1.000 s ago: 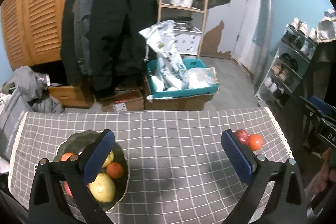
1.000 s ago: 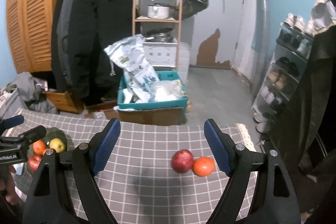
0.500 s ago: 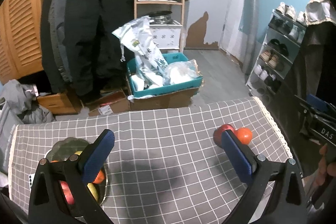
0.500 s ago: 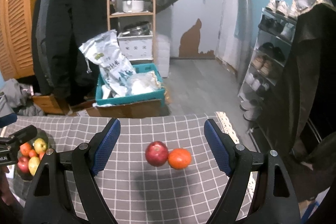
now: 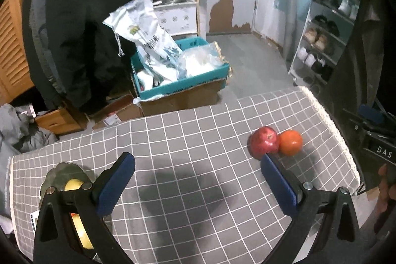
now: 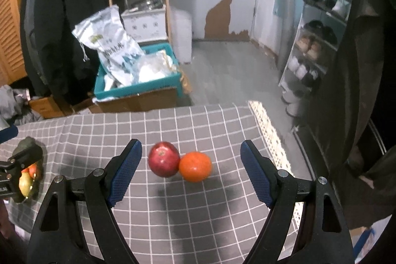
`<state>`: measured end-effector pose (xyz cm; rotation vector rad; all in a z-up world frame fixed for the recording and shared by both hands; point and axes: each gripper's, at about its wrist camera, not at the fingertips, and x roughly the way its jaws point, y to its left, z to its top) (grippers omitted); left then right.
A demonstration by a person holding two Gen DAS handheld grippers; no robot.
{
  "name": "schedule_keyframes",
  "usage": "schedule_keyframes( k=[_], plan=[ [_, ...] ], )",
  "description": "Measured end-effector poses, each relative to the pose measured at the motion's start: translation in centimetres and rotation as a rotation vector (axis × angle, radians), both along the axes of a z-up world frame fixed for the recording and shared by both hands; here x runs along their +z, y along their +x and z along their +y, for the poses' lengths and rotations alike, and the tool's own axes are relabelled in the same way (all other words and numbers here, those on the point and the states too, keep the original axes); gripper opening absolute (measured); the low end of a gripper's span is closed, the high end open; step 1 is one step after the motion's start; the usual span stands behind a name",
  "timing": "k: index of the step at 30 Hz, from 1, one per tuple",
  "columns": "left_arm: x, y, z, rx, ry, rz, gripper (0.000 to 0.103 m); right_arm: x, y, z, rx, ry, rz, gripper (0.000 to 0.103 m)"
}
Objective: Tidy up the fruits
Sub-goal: 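Grasp the orange with the right gripper while the left gripper approaches the red apple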
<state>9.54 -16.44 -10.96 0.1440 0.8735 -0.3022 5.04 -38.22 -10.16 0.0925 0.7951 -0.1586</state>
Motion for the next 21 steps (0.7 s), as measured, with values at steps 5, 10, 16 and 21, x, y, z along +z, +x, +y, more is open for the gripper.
schedule_keyframes(
  k=[5, 10, 16, 21],
  plan=[
    [-1.9, 1.8, -1.4, -0.009, -0.009, 0.056, 0.102, -3.1, 1.7, -1.0, -0.003, 0.014, 0.087, 0.081],
    [-3.9, 3.0, -3.1, -0.03, -0.003, 0.103, 0.102, -6.2, 3.7, -1.5, 0.015, 0.023, 0.174, 0.081],
    [-6.8, 4.9, -4.6, -0.049, 0.028, 0.165, 0.102, -9.4, 5.4, -1.4, 0.064, 0.022, 0.265, 0.081],
    [-8.7, 6.0, -5.0, -0.039, 0.013, 0.209, 0.102, -11.8, 6.4, -2.5, 0.059, 0.094, 0.317, 0.081]
  ],
)
